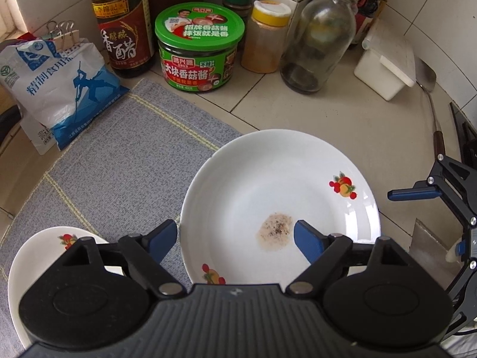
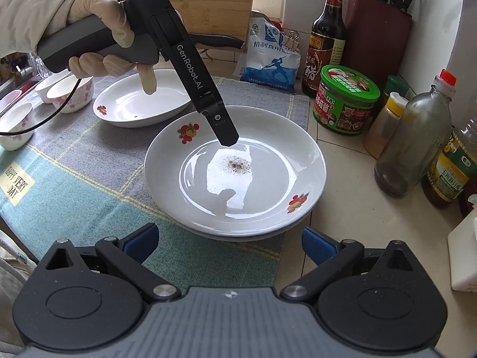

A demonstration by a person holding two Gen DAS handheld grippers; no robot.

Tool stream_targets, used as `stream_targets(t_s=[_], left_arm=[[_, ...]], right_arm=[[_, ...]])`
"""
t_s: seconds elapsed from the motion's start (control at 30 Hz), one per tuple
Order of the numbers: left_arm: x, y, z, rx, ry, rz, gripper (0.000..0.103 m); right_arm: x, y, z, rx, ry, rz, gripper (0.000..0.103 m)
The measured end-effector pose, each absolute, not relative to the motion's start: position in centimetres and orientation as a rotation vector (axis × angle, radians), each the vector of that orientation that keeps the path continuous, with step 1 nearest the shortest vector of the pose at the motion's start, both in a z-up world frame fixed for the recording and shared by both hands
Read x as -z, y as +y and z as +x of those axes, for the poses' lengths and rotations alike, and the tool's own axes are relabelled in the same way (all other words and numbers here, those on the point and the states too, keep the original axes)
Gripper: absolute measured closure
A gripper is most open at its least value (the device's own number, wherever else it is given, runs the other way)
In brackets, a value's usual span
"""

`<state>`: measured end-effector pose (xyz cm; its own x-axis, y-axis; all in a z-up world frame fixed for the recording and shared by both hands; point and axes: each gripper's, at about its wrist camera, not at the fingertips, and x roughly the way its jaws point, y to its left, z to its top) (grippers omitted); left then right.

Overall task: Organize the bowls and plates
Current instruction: 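Open the left gripper and pull it back from the stacked plates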

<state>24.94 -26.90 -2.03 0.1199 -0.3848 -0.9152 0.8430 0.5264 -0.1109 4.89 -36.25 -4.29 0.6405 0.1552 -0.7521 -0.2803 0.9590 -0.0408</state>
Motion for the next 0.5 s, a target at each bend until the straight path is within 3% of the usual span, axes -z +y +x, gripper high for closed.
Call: stream_targets(t_s=[0.3, 0.5], left_arm=[[-2.7, -21.1, 21.2, 0.777, 0.886, 0.317, 0.016], [-2.8, -16.8, 16.9, 0.588, 0.807, 0.249, 0.012]], right_arm=[[2.5, -36.6, 4.7, -0.237, 0.738, -0.143, 0.0], [1.9, -36.3, 5.7, -0.241, 0.671, -0.114, 0.0]])
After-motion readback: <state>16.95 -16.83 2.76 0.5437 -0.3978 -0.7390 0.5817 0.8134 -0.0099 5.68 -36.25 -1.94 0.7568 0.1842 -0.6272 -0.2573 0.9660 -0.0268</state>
